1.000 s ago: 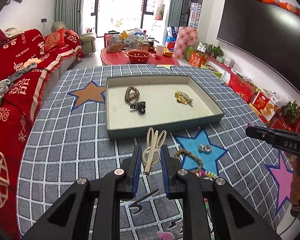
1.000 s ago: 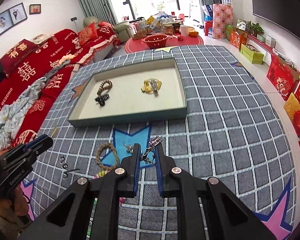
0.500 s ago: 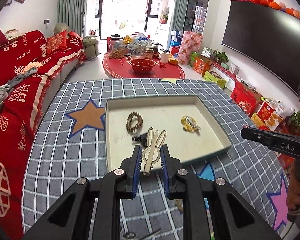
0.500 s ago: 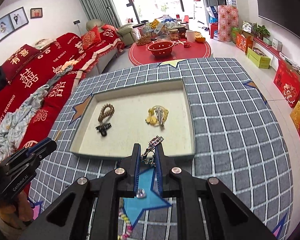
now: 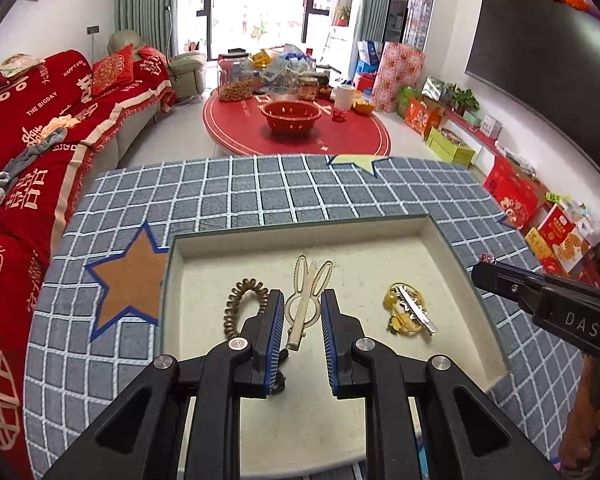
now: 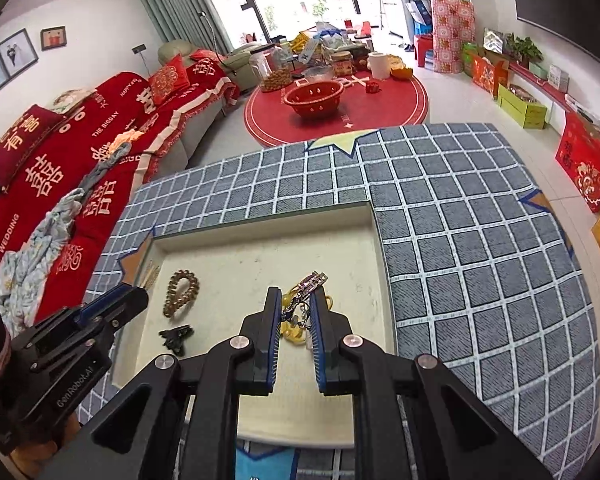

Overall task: Organize jewelry
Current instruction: 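Carry the clip and pendant into the tray and open both tools to release them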

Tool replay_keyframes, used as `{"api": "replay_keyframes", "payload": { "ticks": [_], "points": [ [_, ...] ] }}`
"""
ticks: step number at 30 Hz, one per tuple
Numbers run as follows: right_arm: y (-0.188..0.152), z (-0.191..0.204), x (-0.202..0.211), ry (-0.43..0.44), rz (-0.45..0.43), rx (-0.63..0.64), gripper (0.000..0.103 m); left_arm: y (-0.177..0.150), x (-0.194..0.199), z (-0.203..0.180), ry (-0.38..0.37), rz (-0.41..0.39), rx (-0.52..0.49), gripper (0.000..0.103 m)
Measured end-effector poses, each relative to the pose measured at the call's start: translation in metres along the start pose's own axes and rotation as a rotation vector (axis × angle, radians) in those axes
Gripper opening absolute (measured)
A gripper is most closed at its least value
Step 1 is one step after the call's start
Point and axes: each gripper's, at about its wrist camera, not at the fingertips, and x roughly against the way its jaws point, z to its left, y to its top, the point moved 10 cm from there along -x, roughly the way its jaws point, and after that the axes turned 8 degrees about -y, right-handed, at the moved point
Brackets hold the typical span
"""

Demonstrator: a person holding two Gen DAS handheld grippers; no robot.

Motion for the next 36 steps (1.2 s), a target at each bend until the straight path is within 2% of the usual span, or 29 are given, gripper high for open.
{"api": "replay_keyframes", "payload": {
  "ticks": [11,20,25,28,30,31,32,36],
  "points": [
    [-0.006,-0.01,-0.055,-0.027,0.065,-0.003,0.015,-0.017,-0.05,-0.005,0.035,0.081,-0.04,0.032],
    [-0.017,-0.016,-0.077,-0.046,0.106,-0.01,0.015,-0.026,-0.064,-0.011,0.09,0.106,-0.112,0.033],
    [-0.021,-0.018,-0.079,-0.061,0.108,0.005,0.017,-0.031,-0.071,-0.011,0.08,0.146,-0.101,0.033],
    [-0.021,-0.019,-0.079,-0.063,0.114,0.003,0.017,-0.032,-0.07,-0.011,0.1,0.143,-0.111,0.033],
    [-0.02,-0.019,-0.078,-0.046,0.12,-0.011,0.025,-0.033,-0.068,-0.012,0.103,0.138,-0.112,0.033],
    [-0.019,-0.018,-0.078,-0.035,0.123,-0.022,0.04,-0.032,-0.066,-0.011,0.104,0.133,-0.111,0.033],
    [-0.017,-0.018,-0.075,-0.021,0.112,-0.031,0.049,-0.032,-0.064,-0.012,0.105,0.128,-0.11,0.033],
    [-0.011,-0.013,-0.064,0.031,0.09,-0.066,0.052,-0.026,-0.051,-0.013,0.102,0.104,-0.098,0.033]
  ]
}}
